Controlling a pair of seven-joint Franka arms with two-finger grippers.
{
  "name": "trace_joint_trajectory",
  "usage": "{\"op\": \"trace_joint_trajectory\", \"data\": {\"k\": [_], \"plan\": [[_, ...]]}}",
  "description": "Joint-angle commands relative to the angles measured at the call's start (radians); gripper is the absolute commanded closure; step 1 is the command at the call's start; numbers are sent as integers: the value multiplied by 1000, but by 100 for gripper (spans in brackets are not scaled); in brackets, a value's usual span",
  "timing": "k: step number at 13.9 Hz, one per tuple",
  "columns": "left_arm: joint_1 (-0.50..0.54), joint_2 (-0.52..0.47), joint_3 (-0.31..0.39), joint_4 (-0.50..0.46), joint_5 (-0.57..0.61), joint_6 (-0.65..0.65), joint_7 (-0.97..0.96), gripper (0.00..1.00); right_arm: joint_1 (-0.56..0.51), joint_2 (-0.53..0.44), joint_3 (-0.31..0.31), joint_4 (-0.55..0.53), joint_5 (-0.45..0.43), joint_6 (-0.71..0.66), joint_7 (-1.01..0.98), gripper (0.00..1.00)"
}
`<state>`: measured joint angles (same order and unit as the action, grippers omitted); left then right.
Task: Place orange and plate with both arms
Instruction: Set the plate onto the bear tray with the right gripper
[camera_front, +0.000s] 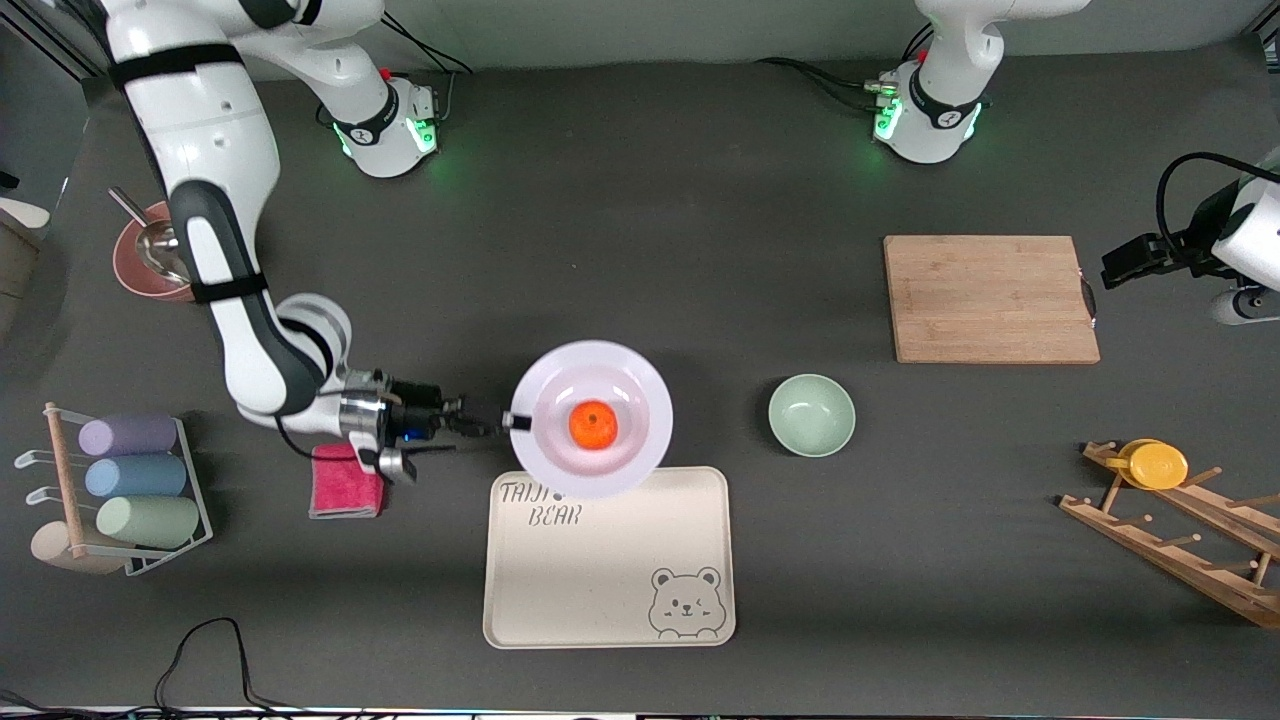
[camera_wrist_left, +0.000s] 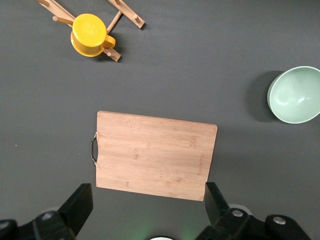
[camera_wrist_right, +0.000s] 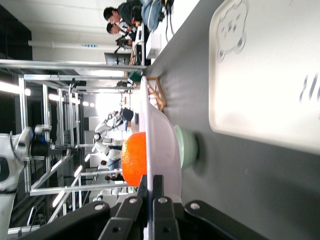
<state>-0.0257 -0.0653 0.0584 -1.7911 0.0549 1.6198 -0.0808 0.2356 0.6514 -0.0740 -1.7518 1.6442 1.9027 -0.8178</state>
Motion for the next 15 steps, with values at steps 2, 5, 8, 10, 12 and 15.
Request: {"op": "trace_joint_trajectory", "data": {"k": [2, 5, 8, 10, 12, 15], "plan": [[-8, 16, 3, 33, -9, -20, 15, 0, 4, 250, -20, 410, -17, -27, 184, 100], [-10, 16, 0, 41, -9, -21, 12, 0, 4, 375, -21, 590, -6, -13, 247, 100], [-11, 18, -5, 39, -9, -21, 13, 0, 4, 398, -20, 603, 8, 24, 227, 100], [-11, 18, -5, 39, -9, -23, 13, 0, 4, 425, -20, 604, 8, 77, 178, 100], [-11, 18, -5, 47, -9, -46, 15, 0, 4, 456, -17, 606, 9, 116, 126, 100], [-8, 21, -5, 49, -9, -49, 15, 0, 5, 494, -15, 607, 11, 151, 83, 100]]}}
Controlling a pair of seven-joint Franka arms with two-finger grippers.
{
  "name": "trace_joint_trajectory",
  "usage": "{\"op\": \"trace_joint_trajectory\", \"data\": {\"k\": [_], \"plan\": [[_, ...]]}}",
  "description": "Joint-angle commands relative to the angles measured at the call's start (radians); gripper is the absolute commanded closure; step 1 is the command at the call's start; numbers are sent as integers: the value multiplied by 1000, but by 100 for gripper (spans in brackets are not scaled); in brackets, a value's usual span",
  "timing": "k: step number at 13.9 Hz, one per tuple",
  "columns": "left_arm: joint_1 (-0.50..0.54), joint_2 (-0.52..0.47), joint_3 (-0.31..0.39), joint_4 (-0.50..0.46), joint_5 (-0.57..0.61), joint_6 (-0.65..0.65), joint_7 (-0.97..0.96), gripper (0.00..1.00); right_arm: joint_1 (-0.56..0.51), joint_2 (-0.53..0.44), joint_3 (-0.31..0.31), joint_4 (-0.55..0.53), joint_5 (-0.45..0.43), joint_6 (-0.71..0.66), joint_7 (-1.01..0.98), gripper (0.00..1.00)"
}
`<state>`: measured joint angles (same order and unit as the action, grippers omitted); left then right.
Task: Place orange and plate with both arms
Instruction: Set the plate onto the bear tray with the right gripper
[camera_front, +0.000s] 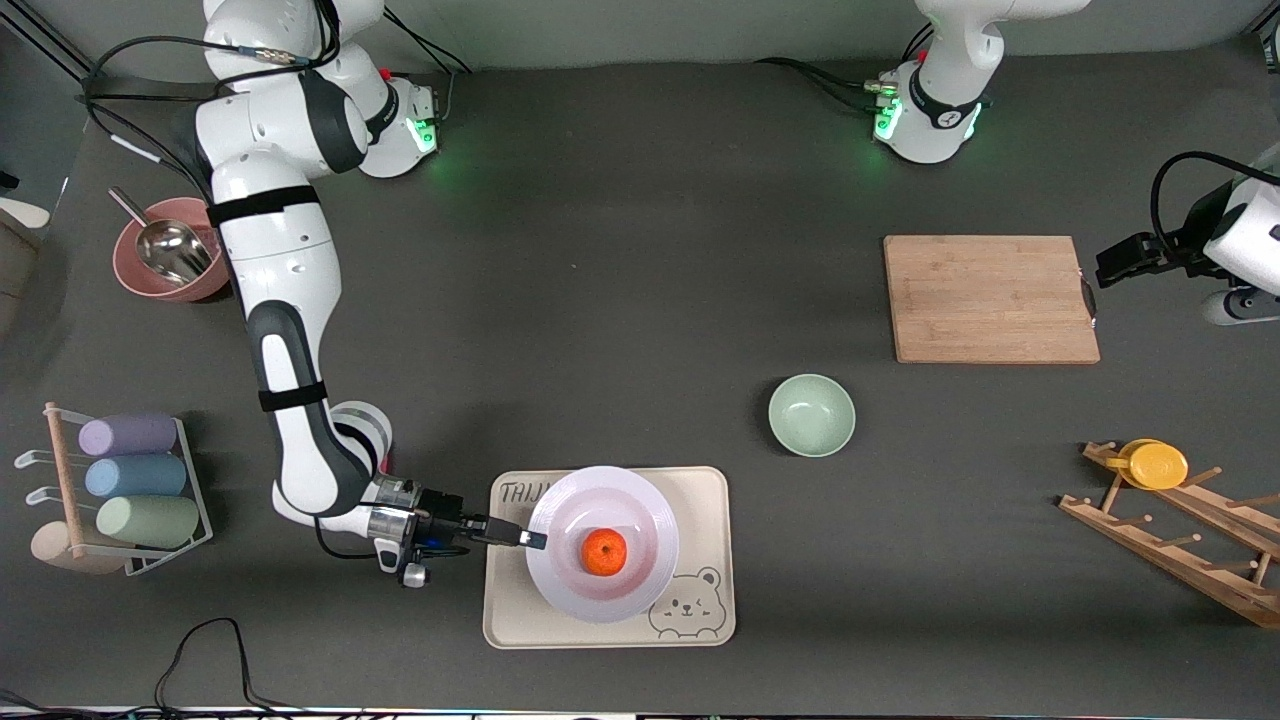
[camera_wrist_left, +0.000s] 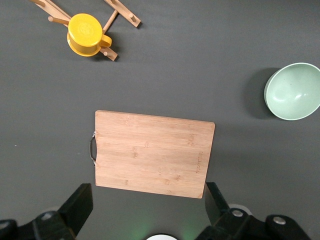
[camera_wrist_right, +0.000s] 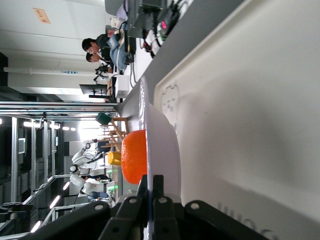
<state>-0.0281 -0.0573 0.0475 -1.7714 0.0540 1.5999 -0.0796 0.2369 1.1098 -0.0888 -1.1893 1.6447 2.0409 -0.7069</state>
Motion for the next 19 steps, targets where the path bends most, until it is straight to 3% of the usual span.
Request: {"op": "trace_joint_trajectory", "data": {"k": [1, 4, 6, 9, 14, 15, 16, 19], "plan": [[-6, 13, 6, 29, -8, -31, 14, 0, 5, 44, 3, 45, 12, 16, -40, 100], [-4, 11, 6, 32, -8, -38, 15, 0, 8, 45, 3, 39, 10, 24, -42, 100], [-3, 13, 6, 46, -8, -58, 15, 0, 10, 45, 3, 36, 7, 25, -28, 49], [-1, 13, 6, 49, -8, -60, 15, 0, 12, 33, 0, 33, -14, 25, -14, 37], [0, 13, 6, 52, -8, -63, 15, 0, -4, -57, -3, 21, -250, 13, 268, 28], [2, 13, 6, 52, -8, -63, 15, 0, -14, -85, -3, 7, -294, 12, 305, 22], [0, 13, 6, 52, -8, -61, 15, 0, -22, -114, -3, -10, -348, 7, 320, 0], [0, 13, 6, 52, -8, -61, 15, 0, -51, -276, -6, -131, -601, -34, 323, 0]]}}
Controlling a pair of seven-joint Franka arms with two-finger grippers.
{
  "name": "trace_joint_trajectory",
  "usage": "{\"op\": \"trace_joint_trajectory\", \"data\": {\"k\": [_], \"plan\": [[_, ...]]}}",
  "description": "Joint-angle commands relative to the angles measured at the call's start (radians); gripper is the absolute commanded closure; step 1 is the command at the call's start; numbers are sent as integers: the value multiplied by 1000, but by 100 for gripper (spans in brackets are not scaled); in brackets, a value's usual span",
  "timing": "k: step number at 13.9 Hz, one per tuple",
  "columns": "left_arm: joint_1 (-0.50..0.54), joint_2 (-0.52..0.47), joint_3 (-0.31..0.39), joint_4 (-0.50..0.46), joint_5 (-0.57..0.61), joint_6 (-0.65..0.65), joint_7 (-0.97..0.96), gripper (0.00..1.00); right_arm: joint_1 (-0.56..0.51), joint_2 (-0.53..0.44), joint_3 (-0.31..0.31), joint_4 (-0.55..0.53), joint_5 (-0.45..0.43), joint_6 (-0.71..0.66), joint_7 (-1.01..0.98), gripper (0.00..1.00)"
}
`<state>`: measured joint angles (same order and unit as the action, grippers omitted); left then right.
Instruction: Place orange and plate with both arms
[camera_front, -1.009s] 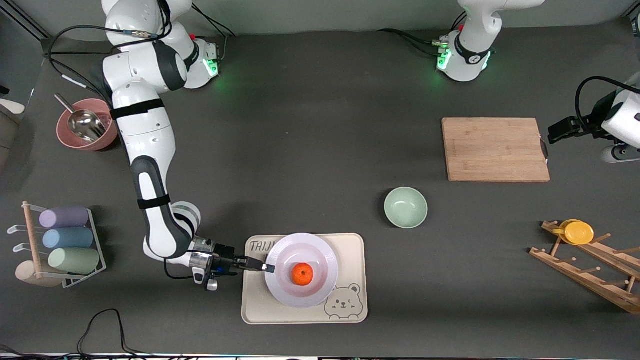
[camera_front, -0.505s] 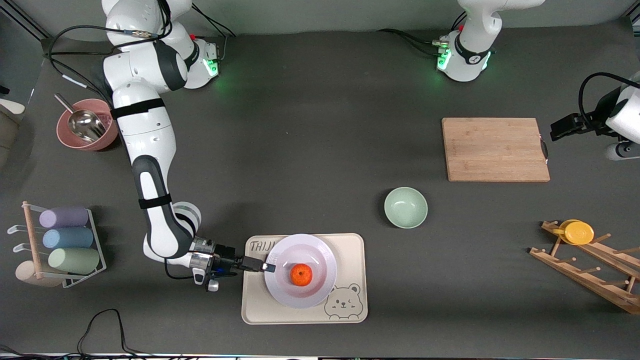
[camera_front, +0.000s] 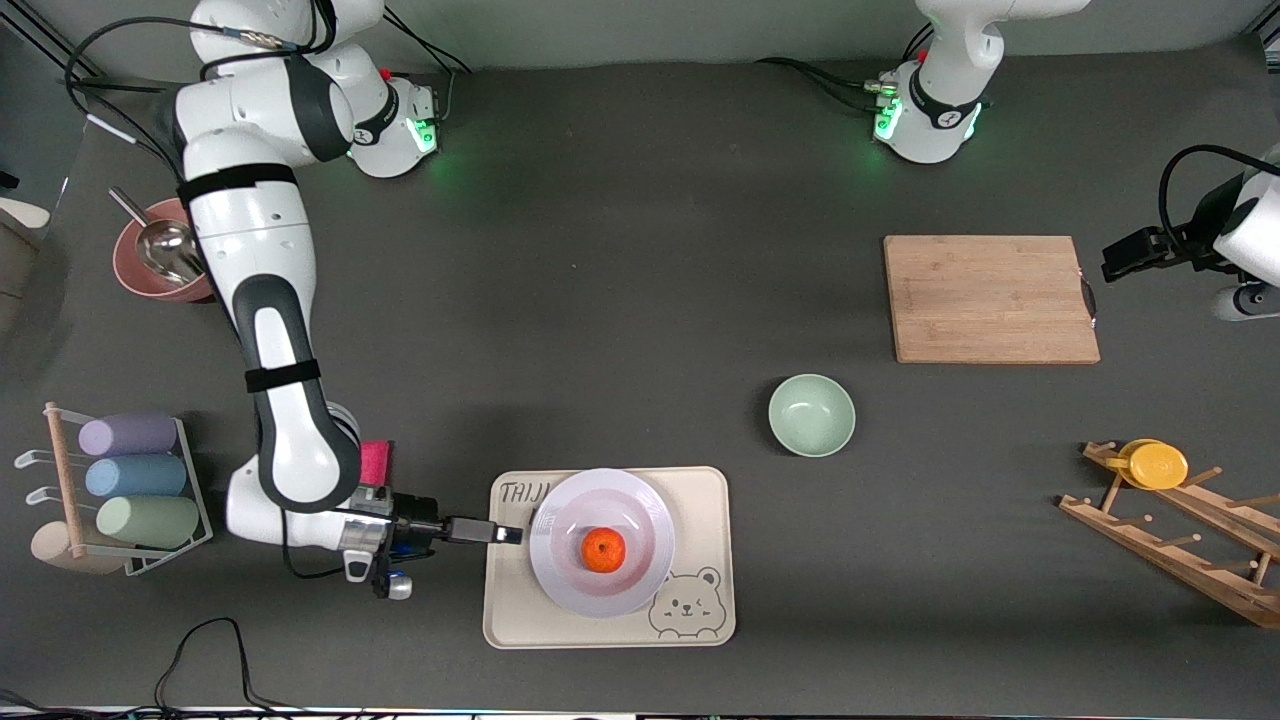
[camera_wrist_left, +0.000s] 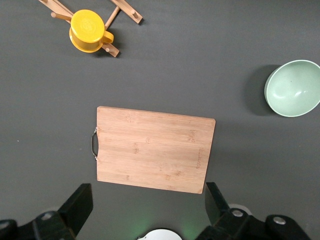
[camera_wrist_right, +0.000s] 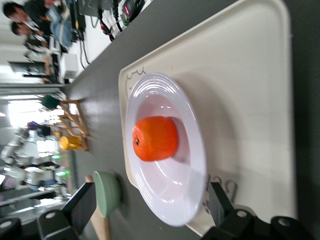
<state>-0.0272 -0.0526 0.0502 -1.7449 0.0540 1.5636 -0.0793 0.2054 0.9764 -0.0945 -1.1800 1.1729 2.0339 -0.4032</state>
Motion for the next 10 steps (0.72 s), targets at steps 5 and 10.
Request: {"op": "trace_joint_trajectory", "data": {"k": [5, 10], "plan": [[9, -6, 6, 24, -25, -43, 15, 0, -98, -451, -7, -282, -577, -232, 79, 0], [13, -110, 23, -59, -60, -43, 15, 0, -118, -684, -7, -321, -935, -434, 326, 0]]}}
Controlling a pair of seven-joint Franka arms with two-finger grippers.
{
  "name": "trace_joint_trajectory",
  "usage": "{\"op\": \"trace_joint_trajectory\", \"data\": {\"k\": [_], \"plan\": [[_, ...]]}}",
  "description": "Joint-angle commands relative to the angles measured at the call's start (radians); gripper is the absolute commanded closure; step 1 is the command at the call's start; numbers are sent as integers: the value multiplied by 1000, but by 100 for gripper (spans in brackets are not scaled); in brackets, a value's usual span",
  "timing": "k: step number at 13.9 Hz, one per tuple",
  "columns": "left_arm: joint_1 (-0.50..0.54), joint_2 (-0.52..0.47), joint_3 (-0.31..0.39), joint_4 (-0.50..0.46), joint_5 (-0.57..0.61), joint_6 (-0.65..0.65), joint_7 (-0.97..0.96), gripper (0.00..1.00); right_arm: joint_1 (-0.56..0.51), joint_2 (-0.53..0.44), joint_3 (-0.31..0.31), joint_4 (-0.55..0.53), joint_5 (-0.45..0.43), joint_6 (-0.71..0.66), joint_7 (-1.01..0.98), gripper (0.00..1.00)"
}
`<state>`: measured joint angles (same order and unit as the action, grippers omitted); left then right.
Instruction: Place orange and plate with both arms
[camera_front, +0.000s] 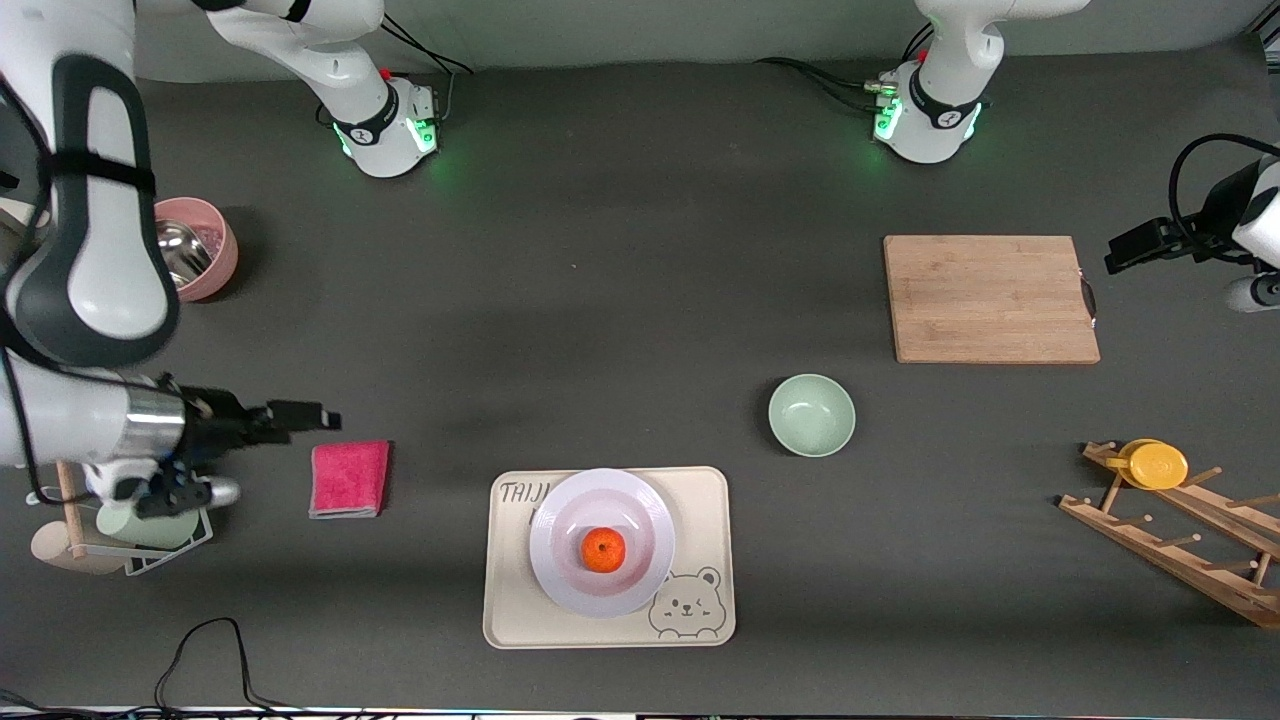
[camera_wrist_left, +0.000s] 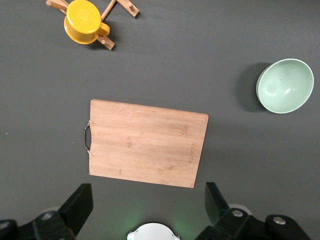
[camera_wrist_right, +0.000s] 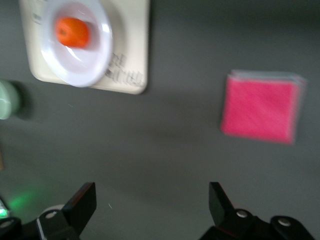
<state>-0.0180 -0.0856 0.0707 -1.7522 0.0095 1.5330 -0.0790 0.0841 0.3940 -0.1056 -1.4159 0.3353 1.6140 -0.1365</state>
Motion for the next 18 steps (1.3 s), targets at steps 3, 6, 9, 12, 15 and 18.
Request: {"op": "trace_joint_trajectory", "data": {"k": [3, 6, 9, 12, 15, 18], "plan": [[-2, -77, -3, -36, 3, -8, 18, 0, -10, -240, 14, -173, -227, -14, 87, 0], [1, -74, -2, -35, 3, -1, 22, 0, -42, -308, 21, -201, -260, -35, 167, 0], [1, -72, 0, -23, -11, -14, 18, 0, -50, -345, 24, -209, -288, -29, 167, 0], [1, -72, -2, -13, -11, -17, 16, 0, -37, -336, 24, -178, -317, -29, 169, 0], [0, -69, -2, -12, -8, -16, 19, 0, -36, -314, 24, -166, -315, -10, 169, 0], [1, -71, -2, -10, -8, -20, 22, 0, -38, -307, 23, -163, -314, 3, 169, 0]]}}
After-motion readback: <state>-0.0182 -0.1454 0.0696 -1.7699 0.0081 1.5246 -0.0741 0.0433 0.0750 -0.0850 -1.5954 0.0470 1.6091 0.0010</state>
